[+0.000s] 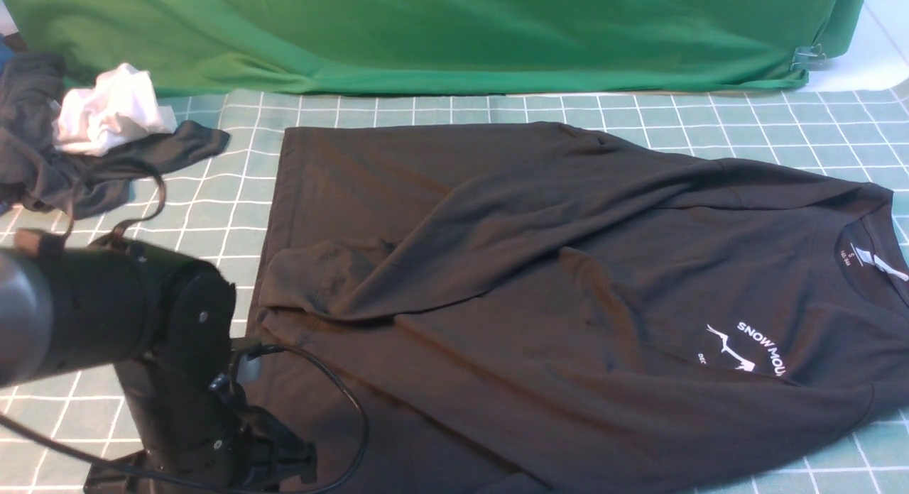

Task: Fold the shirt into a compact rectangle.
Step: 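Grasp the near edge of the shirt at its hem and shoulder corners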

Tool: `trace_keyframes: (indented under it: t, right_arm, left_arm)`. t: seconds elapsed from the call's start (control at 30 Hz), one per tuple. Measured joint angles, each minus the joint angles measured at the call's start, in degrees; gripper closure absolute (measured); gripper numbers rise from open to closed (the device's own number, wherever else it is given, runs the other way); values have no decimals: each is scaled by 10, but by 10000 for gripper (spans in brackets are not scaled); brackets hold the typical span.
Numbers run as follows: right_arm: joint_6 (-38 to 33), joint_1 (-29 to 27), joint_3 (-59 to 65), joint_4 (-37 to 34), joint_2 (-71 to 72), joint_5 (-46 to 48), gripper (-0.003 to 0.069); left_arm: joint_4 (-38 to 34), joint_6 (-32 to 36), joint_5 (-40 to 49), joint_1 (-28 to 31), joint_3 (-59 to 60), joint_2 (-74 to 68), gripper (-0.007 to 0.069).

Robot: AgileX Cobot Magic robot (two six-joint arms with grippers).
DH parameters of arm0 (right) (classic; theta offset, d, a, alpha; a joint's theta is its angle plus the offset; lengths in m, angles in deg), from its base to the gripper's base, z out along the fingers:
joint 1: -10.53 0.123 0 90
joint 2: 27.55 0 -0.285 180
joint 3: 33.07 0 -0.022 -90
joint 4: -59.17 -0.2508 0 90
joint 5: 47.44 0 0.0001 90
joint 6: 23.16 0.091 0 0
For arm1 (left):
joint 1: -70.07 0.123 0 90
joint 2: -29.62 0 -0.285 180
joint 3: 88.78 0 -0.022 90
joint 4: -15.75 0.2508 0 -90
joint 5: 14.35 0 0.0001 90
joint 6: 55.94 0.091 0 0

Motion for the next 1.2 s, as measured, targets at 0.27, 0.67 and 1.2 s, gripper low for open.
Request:
trace_keyframes:
  t: [0.27, 0.67, 1.2]
  right_arm:
    - [3, 0, 0, 0, 0, -13, 421]
    - [5, 17, 61, -6, -5, -50, 410]
    - [74, 402, 150, 299, -285, -155, 78]
  left_arm:
    - [-17, 19, -21, 0, 10, 8, 344]
    - [-1, 72, -39, -2, 19, 93, 609]
    - [50, 71, -39, -2, 23, 131, 609]
